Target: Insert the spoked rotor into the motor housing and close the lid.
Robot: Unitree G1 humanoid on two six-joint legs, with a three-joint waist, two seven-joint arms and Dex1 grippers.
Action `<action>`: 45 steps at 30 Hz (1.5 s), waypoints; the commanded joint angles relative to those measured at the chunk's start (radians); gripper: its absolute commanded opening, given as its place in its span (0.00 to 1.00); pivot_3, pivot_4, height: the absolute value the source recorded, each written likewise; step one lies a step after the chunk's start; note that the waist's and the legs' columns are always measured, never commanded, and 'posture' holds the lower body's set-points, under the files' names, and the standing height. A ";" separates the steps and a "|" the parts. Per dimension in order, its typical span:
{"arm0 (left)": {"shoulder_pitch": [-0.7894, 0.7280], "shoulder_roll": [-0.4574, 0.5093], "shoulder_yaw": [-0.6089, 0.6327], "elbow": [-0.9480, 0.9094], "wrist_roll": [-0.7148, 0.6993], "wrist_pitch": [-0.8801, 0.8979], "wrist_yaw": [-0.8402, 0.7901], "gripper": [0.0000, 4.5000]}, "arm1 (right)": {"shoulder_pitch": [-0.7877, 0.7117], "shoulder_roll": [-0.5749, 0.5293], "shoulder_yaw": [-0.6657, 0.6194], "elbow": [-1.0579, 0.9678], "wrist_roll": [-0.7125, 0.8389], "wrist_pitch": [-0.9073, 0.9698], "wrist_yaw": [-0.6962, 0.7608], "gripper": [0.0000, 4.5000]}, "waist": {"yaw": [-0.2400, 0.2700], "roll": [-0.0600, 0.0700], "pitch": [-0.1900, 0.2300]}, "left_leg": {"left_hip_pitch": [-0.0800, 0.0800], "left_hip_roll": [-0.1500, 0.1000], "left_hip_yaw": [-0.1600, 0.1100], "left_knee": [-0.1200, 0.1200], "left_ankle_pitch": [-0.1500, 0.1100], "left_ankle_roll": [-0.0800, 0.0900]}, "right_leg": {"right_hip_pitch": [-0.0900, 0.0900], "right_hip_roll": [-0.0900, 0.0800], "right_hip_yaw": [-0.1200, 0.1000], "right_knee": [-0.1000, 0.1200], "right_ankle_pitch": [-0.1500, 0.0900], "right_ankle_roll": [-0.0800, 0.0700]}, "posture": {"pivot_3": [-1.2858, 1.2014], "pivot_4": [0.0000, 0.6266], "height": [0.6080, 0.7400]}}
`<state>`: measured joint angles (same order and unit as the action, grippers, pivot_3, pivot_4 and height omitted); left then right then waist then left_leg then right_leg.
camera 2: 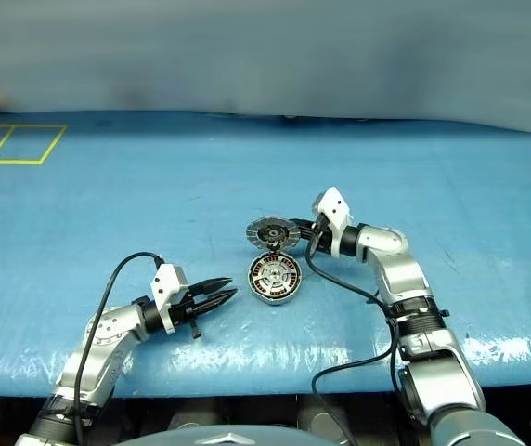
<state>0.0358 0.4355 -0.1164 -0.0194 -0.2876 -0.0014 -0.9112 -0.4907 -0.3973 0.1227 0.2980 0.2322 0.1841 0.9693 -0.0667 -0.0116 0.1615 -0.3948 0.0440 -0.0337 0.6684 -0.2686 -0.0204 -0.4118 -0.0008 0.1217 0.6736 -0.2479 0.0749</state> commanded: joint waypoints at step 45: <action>0.005 -0.005 0.016 -0.019 0.003 -0.009 0.023 0.25 | 0.147 -0.115 0.218 -0.315 -0.166 0.018 0.029 0.00 | 0.002 0.000 -0.001 | 0.001 0.000 0.000 -0.005 0.001 -0.001 | 0.003 -0.001 -0.001 -0.008 0.000 0.000 | 0.52 0.24 1.00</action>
<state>0.0495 0.4324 -0.0985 -0.0167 -0.2853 0.0086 -0.8826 -0.3747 -0.5150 0.3229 -0.0263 0.0897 0.1960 1.0151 -0.0645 -0.0121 0.1607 -0.3933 0.0444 -0.0337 0.6637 -0.2680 -0.0215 -0.4089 -0.0013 0.1202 0.6657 -0.2477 0.0751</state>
